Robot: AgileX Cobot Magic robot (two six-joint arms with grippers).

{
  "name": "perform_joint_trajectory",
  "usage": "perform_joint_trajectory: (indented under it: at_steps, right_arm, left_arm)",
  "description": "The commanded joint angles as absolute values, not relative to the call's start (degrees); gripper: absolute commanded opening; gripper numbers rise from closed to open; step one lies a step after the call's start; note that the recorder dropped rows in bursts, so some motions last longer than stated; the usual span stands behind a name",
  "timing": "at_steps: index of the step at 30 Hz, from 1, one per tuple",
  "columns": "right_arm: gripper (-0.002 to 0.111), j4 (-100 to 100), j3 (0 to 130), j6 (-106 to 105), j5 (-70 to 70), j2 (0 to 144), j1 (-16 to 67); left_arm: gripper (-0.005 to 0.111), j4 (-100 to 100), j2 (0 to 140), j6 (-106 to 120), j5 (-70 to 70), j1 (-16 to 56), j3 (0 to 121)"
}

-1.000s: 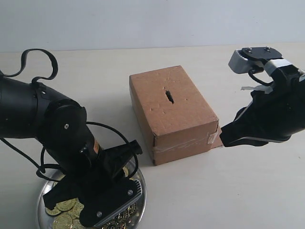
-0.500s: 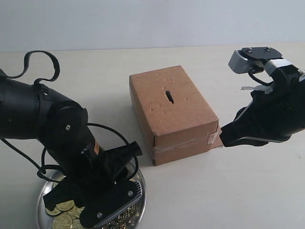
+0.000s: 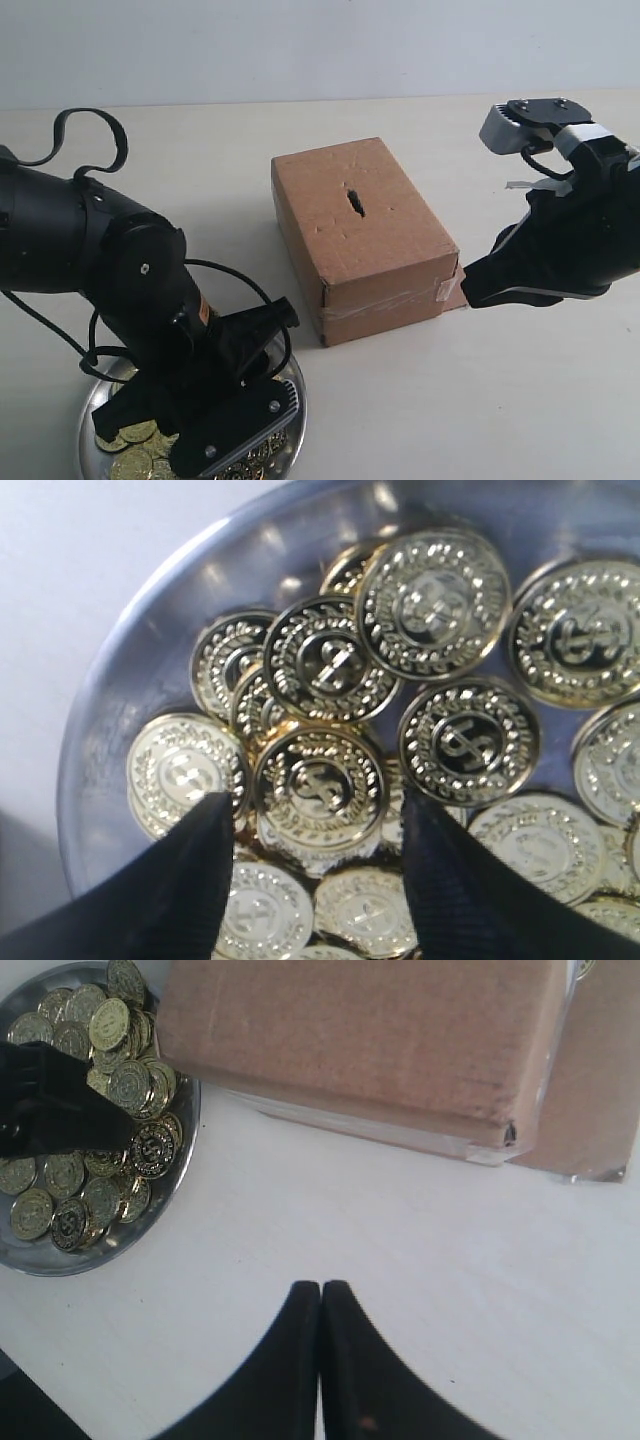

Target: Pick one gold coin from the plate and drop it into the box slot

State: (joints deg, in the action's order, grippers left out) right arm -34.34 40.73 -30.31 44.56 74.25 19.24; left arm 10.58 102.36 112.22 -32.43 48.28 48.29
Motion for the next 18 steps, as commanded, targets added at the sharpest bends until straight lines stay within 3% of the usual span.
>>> perform_joint_trajectory:
  at_steps: [1,9,14,18]
  right_arm:
    - [0.000,-34.6,41.1,-30.8,44.5,73.9,19.4]
    - [0.000,-34.6,41.1,-30.8,44.5,73.9,19.4]
    - [0.000,-34.6,41.1,-30.8,44.5,73.9,19.4]
    - [0.000,-34.6,41.1,-30.8,44.5,73.9,19.4]
  left_arm:
    - [0.051,11.3,103.1,112.4,-32.3,48.8,48.0]
    - [0.051,11.3,103.1,112.7,-32.2,48.8,48.0]
    - [0.041,11.5,103.1,113.5,-32.2,49.8,48.0]
    - [0.045,11.5,103.9,113.5,-31.6,51.3,48.0]
